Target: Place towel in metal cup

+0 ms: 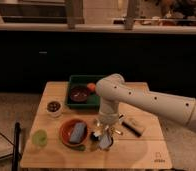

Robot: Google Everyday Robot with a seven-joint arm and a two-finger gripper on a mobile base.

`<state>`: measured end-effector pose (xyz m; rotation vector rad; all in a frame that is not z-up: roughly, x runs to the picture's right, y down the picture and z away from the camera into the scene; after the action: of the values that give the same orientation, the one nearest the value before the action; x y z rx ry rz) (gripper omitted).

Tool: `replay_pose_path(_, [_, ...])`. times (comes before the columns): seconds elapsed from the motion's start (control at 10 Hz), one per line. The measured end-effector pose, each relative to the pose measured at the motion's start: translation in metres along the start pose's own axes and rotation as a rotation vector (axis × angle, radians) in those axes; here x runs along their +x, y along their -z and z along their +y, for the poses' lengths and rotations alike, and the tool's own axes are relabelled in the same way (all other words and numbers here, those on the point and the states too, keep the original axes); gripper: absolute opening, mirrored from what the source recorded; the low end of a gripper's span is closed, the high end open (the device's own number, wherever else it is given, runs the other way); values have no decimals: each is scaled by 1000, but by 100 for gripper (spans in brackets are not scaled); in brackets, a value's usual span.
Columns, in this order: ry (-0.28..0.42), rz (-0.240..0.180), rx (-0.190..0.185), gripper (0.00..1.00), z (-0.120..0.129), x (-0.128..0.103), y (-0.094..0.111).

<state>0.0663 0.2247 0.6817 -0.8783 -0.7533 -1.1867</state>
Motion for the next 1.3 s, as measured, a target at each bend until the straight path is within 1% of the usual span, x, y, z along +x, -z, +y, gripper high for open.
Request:
replay_pose_path(0.2, [-32,-20,-12,37,8,-1,-4])
replay_pose_path(0.3, [-47,-26,-12,48,13,-2,-5])
replay_pose_path(0.5, [-56,-28,-13,68,15,0,-6])
replay_pose_path(0.6, [-55,-26,-14,76,14,2,-6])
replay_pose_path(0.7, [-55,-21,-12,80,13,3,-6])
replay_pose_path(1.0, [-58,2,-5,80,13,11,-1])
replay_pose_path(1.3, [-54,18,-4,80,8,17,4])
